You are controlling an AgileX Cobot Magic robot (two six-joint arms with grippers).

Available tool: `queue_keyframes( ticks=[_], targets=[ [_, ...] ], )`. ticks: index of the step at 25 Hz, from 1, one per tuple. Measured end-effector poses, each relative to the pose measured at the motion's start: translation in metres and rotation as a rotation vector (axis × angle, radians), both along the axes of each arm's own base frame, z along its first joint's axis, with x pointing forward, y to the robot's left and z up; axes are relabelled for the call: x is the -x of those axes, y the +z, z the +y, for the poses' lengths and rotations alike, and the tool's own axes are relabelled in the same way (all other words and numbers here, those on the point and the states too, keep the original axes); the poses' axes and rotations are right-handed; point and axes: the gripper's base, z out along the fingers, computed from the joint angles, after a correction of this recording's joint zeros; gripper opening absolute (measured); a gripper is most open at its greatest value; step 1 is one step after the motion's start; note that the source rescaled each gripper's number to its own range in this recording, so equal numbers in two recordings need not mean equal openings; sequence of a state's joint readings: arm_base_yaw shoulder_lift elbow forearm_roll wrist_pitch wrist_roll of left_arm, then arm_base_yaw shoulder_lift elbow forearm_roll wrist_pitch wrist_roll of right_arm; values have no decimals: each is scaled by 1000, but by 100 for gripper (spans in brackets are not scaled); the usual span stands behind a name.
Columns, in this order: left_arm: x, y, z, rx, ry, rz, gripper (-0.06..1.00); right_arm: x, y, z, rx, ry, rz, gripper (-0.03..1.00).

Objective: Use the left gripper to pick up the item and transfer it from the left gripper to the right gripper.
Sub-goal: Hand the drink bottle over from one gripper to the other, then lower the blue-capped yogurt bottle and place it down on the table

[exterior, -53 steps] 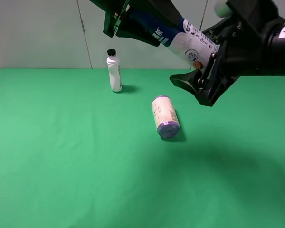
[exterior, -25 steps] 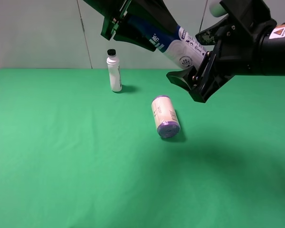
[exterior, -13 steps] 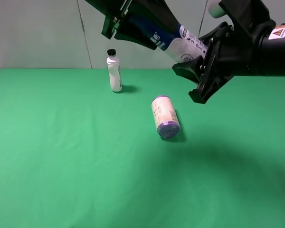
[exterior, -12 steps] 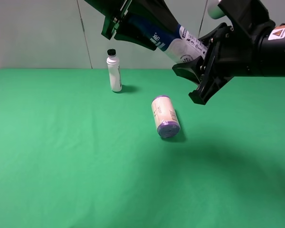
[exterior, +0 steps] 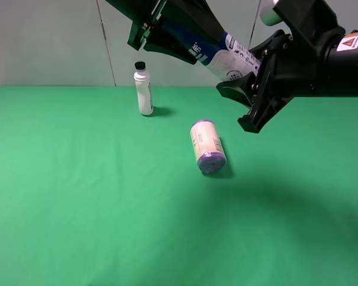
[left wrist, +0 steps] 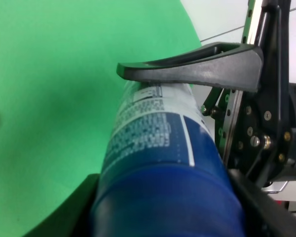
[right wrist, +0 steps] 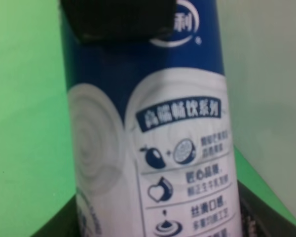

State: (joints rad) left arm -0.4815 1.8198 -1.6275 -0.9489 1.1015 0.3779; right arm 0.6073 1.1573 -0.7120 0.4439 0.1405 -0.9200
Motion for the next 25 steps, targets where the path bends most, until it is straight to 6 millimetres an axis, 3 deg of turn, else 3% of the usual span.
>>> queue_keyframes(
  ticks=[6, 11, 13, 16, 25],
  targets=[
    [0, 0, 0, -2, 15, 16, 4, 0, 0, 0, 1, 3, 6, 4],
    [-2, 4, -2, 31, 64, 61, 69, 2, -5, 1, 20, 18, 55, 0],
    [-2, 4, -2, 32, 68, 62, 80, 2, -6, 1, 23, 21, 59, 0],
    [-2, 4, -2, 33, 71, 60, 86, 2, -6, 1, 23, 21, 61, 0],
    [2, 12, 0, 30, 67, 37, 88, 2, -6, 1, 21, 20, 61, 0]
  ],
)
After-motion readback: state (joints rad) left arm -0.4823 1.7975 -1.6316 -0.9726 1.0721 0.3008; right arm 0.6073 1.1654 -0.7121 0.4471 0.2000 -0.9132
